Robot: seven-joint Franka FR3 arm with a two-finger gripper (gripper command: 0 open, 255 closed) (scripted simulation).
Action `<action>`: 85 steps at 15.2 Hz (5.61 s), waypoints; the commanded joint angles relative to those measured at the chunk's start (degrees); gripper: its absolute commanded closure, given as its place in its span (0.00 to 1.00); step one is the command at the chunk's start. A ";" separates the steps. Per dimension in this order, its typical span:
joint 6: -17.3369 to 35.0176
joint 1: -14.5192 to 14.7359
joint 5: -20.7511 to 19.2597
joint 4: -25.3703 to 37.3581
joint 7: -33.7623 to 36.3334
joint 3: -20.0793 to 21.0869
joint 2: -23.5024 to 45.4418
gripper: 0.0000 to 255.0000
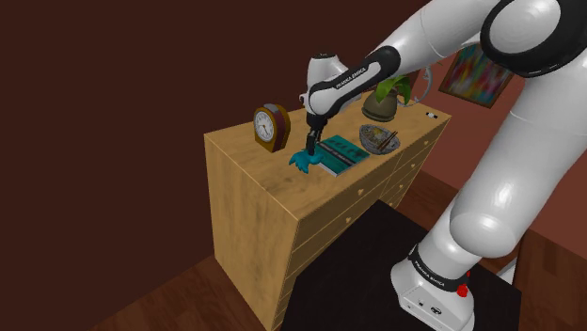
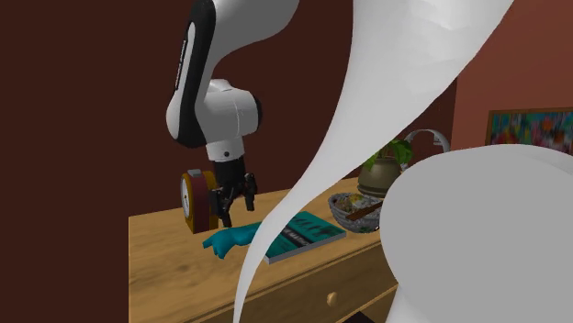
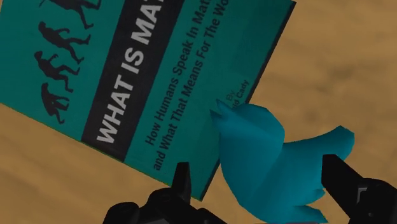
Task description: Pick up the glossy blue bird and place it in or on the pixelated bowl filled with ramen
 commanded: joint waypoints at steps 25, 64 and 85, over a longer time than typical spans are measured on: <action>5.93 -0.30 -2.60 -2.91 -0.19 -0.44 2.96 1.00; -17.08 -3.48 -1.36 5.89 -12.65 -4.35 -13.12 1.00; -14.37 -16.73 4.34 18.32 -45.16 -21.00 -2.94 1.00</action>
